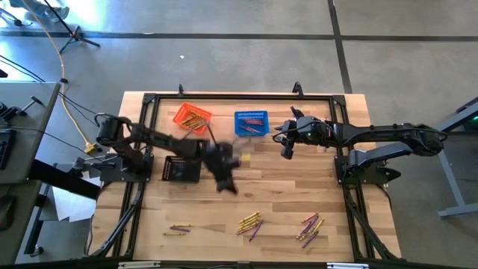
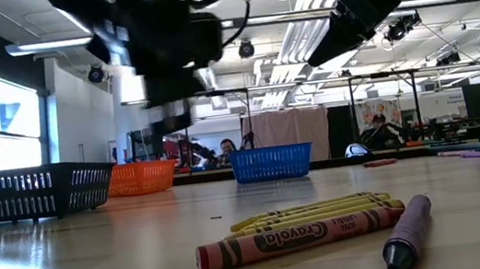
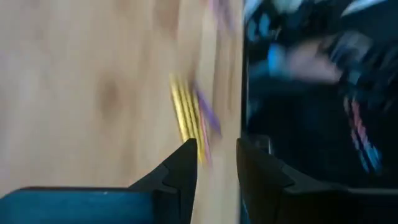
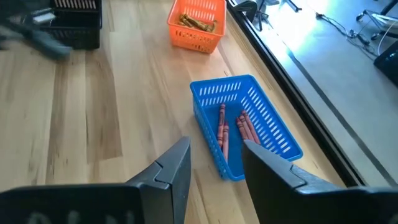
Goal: Sort crayons
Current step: Put the yellow crayon into the orange bin
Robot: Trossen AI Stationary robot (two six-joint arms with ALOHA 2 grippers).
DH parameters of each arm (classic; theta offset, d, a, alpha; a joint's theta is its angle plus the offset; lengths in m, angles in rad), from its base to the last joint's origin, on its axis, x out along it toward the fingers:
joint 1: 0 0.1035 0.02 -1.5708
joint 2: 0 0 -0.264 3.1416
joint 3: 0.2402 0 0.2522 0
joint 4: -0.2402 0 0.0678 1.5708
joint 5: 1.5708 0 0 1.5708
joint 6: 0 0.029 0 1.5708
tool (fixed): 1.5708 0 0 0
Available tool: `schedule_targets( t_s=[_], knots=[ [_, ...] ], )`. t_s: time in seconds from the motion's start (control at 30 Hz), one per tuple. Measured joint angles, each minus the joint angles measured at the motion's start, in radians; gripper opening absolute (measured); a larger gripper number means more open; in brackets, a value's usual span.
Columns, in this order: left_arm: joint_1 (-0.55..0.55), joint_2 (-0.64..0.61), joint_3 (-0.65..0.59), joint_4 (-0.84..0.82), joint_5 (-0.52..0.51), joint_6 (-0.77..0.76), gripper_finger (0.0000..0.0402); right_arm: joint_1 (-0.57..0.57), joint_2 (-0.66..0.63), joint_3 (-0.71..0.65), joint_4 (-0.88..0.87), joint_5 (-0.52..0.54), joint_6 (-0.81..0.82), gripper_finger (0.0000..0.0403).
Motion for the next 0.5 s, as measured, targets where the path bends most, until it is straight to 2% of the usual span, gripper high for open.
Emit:
schedule_targets(
  t_s=[0.23,0.37,0.5],
  knots=[
    [-0.265,0.0,0.0,-0.188,0.023,-0.388,0.0094,0.0,0.0,0.0,0.0,0.0,-0.003,0.0128],
    [-0.401,0.0,0.0,-0.247,-0.087,-0.527,0.0094,0.0,0.009,0.0,0.001,0.0,-0.005,0.0128],
    [-0.509,0.0,0.0,-0.294,-0.201,-0.564,0.0094,0.0,0.04,0.0,0.003,0.0,-0.002,0.0128]
  ],
)
